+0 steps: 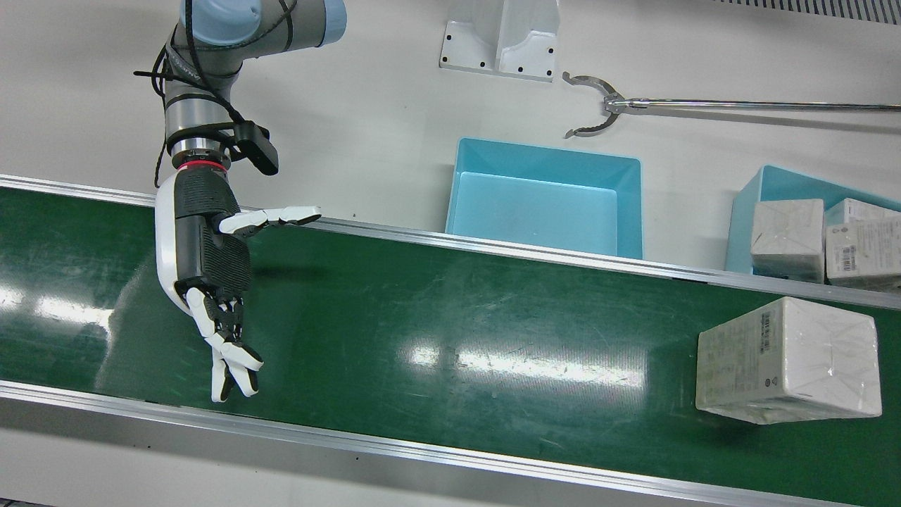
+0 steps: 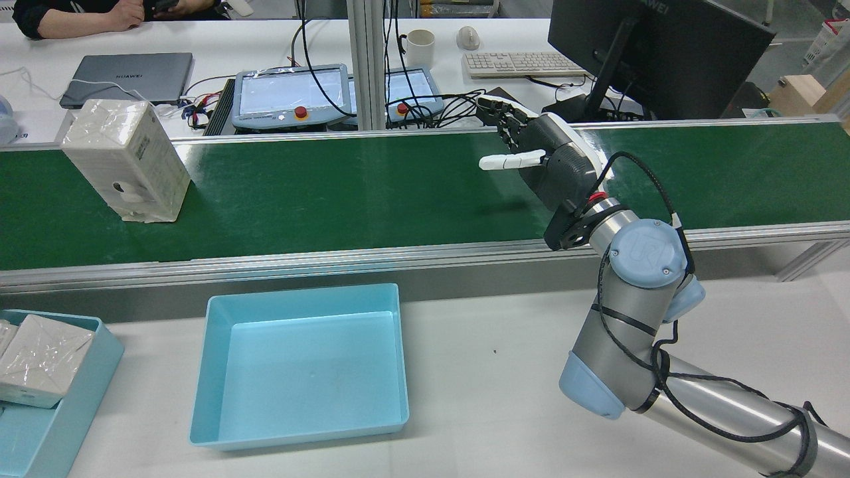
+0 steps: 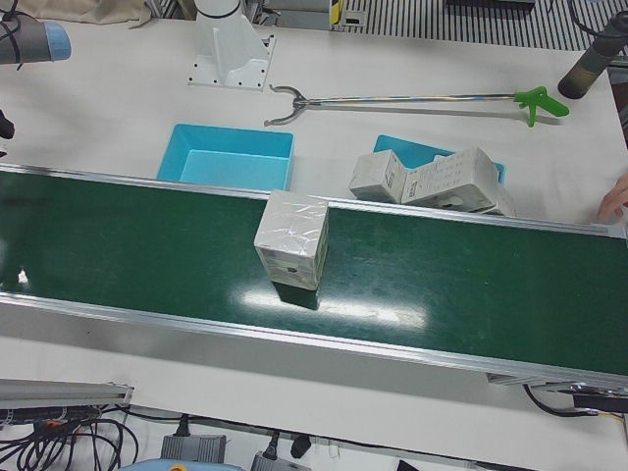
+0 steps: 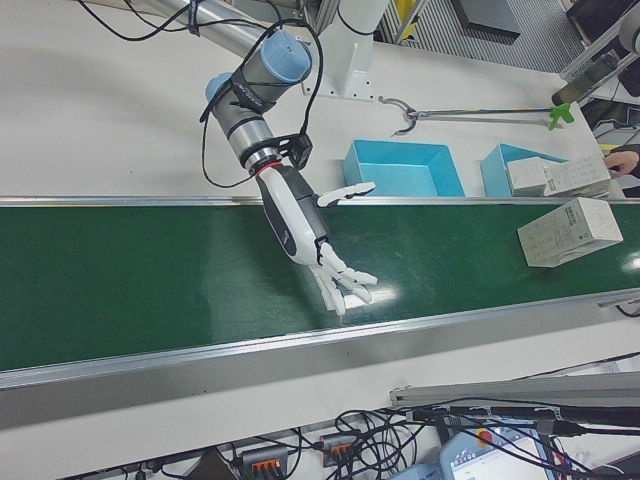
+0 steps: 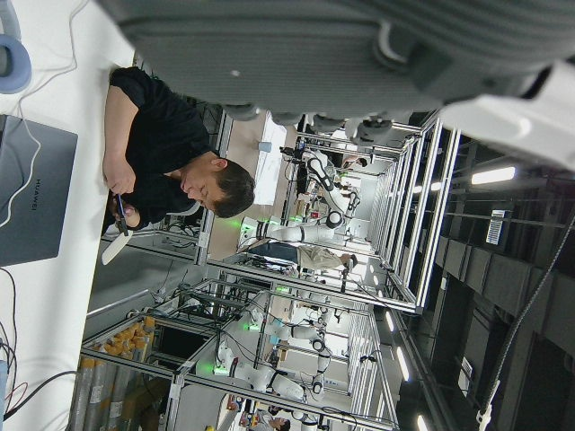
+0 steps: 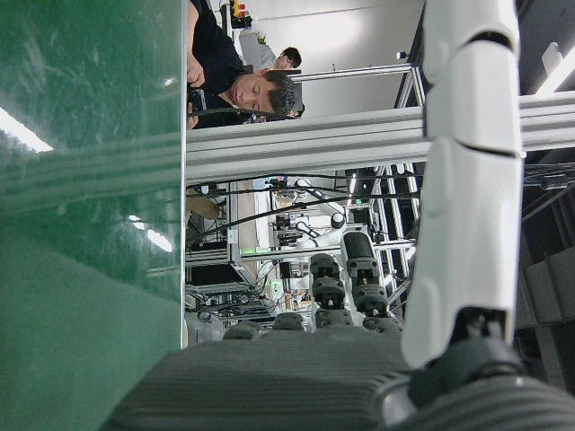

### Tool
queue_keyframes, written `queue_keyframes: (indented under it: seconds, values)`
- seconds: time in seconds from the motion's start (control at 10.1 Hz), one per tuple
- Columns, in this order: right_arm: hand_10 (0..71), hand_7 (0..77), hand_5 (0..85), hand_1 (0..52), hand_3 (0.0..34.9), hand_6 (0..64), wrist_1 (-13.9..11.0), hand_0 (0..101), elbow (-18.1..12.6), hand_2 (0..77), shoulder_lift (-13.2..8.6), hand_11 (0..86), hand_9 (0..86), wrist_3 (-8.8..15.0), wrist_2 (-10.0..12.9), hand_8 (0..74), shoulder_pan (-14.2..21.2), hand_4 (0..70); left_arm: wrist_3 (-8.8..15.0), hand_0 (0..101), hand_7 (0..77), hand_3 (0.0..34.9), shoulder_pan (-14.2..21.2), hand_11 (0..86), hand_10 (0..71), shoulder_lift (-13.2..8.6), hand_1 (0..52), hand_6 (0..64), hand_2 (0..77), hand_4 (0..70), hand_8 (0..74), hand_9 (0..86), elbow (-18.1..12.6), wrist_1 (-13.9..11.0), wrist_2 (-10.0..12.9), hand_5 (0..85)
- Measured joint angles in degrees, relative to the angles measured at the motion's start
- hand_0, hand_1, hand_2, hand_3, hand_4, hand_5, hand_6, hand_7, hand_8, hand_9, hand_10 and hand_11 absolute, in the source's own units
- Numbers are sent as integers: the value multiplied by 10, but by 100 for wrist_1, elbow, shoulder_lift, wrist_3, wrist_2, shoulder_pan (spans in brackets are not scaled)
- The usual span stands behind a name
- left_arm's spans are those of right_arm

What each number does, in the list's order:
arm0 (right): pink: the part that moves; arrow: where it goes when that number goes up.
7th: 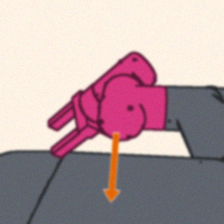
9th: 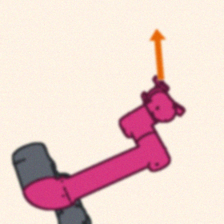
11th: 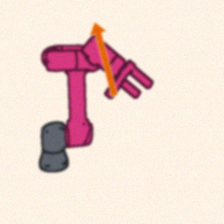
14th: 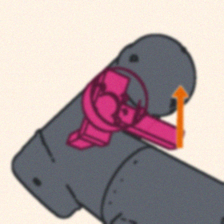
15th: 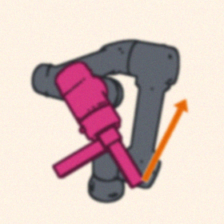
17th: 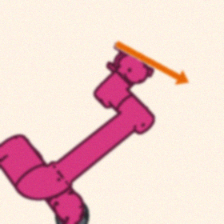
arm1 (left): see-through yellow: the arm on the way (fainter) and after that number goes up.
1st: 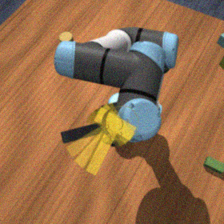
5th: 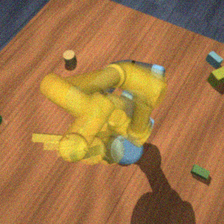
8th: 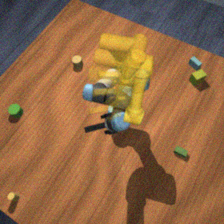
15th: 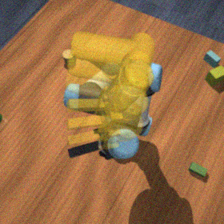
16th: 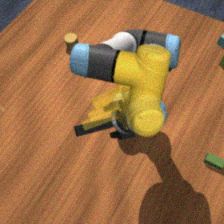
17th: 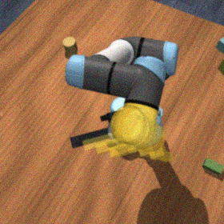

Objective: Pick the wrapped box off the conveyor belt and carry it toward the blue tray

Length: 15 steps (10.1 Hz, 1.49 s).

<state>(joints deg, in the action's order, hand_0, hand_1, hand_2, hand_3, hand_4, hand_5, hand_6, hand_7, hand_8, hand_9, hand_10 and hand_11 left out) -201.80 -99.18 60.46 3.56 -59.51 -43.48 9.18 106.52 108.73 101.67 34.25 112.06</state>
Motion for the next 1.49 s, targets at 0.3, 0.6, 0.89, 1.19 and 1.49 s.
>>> queue_keyframes:
  seconds: [0.3, 0.6, 0.89, 1.19, 1.49]
  values:
    - [0, 38, 202, 142, 0, 44, 0, 476, -1, 87, 1, 5, 33, -1, 1, 0, -2, 93, 0, 0, 0, 0, 0, 5, 5, 0, 0, 5, 5, 0, 5, 0, 0, 0, 0, 11]
    - [0, 38, 202, 142, 0, 44, 0, 476, -11, 87, 1, 5, 33, -4, 1, 0, -3, 93, 0, 0, 5, 0, 0, 5, 5, 0, 0, 5, 5, 0, 5, 0, 0, 0, 0, 11]
    - [0, 38, 202, 142, 0, 44, 0, 476, -9, 87, 1, 5, 33, -4, 1, 0, -3, 98, 0, 0, 0, 0, 0, 5, 0, 0, 0, 5, 5, 0, 5, 0, 0, 0, 0, 11]
    - [0, 38, 213, 142, 0, 44, 0, 476, -6, 87, 1, 5, 33, -2, 1, 0, -3, 98, 0, 0, 5, 0, 0, 5, 5, 0, 0, 5, 5, 0, 5, 0, 0, 0, 0, 11]
    - [0, 38, 213, 142, 0, 44, 0, 476, -6, 87, 1, 5, 33, -3, 1, 5, -3, 109, 0, 0, 5, 0, 0, 5, 5, 0, 0, 5, 5, 0, 5, 0, 0, 0, 0, 11]
